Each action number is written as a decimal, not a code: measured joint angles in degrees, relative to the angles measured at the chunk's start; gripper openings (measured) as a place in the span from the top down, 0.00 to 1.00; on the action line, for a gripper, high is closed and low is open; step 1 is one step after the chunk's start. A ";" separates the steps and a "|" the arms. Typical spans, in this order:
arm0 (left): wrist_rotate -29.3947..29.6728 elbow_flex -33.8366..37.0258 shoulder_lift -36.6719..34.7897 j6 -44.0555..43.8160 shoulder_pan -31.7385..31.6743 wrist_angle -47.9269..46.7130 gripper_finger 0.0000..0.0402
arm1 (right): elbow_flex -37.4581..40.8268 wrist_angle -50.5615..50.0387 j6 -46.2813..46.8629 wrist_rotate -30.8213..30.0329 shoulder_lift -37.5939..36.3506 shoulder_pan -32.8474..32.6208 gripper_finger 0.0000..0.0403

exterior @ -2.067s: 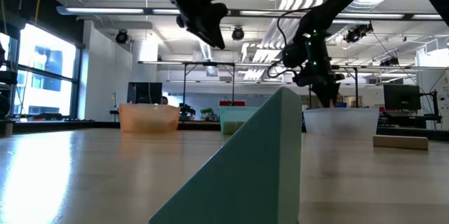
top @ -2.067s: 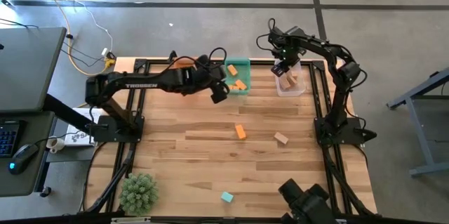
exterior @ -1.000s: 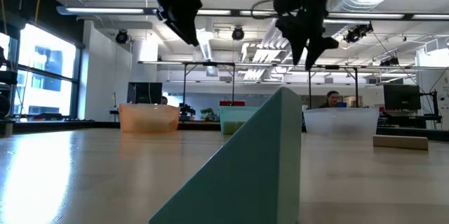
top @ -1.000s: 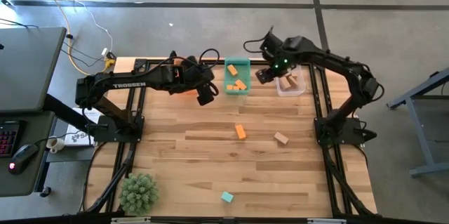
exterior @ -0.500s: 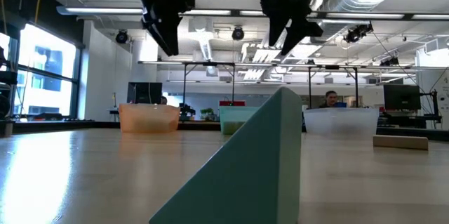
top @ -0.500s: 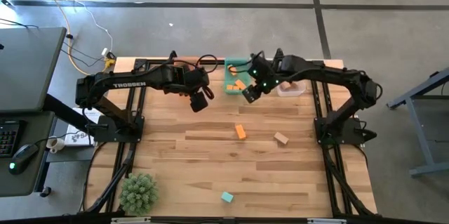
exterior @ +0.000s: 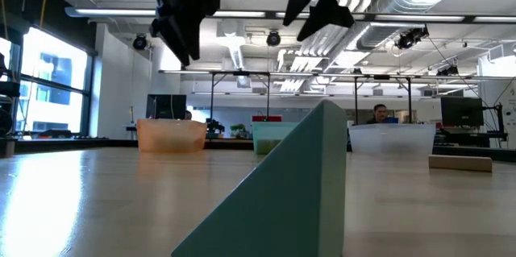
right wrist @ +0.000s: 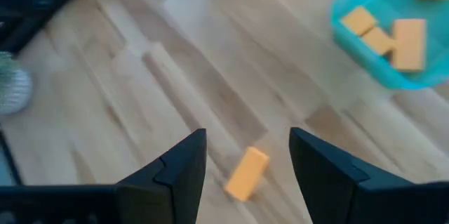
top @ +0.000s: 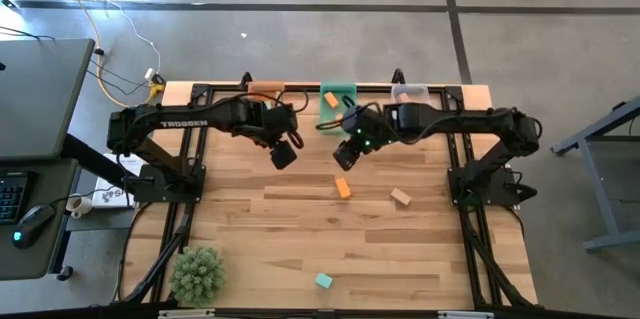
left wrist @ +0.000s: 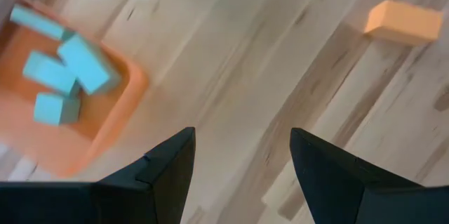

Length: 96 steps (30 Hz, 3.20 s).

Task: Sort & place blocks by color
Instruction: Put the yellow block into the blue bin

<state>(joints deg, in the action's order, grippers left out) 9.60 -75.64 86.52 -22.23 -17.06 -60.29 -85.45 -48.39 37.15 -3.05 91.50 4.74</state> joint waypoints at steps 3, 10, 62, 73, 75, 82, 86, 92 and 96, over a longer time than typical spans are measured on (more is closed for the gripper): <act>0.55 0.00 0.00 -1.65 -0.04 -2.52 0.45 | 0.00 0.60 1.86 -0.98 0.00 -1.63 0.53; 3.60 0.00 0.00 -3.17 0.29 -7.50 0.45 | 0.00 3.06 3.39 -0.16 0.00 -4.16 0.53; 17.59 0.02 0.04 -8.74 -0.57 -22.96 0.45 | -3.65 -6.64 16.39 0.09 21.28 -8.66 0.40; 18.12 0.02 0.04 -2.37 -4.81 -22.87 0.45 | -3.64 -5.98 22.93 2.73 26.65 -8.05 0.40; 18.14 0.02 0.04 -0.82 -5.45 -22.85 0.45 | -3.63 -5.52 23.96 2.79 27.49 -8.02 0.40; 18.10 0.02 0.02 3.03 -7.01 -22.24 0.45 | -3.63 -3.91 24.50 2.93 29.74 -7.86 0.42; 18.10 0.02 0.02 4.39 -7.32 -22.18 0.45 | -3.63 -3.66 24.55 3.58 30.16 -7.34 0.52; 17.70 0.02 0.02 5.37 -7.30 -20.58 0.45 | -3.67 -3.64 23.36 3.57 30.10 -5.92 0.75; 13.87 0.02 0.02 7.83 -7.30 -19.01 0.45 | -3.67 -3.66 20.98 3.57 30.01 -5.10 0.75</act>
<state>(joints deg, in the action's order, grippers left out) 23.47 -75.61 86.54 -14.40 -24.36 -79.29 -89.12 -52.05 58.13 0.51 121.51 -0.36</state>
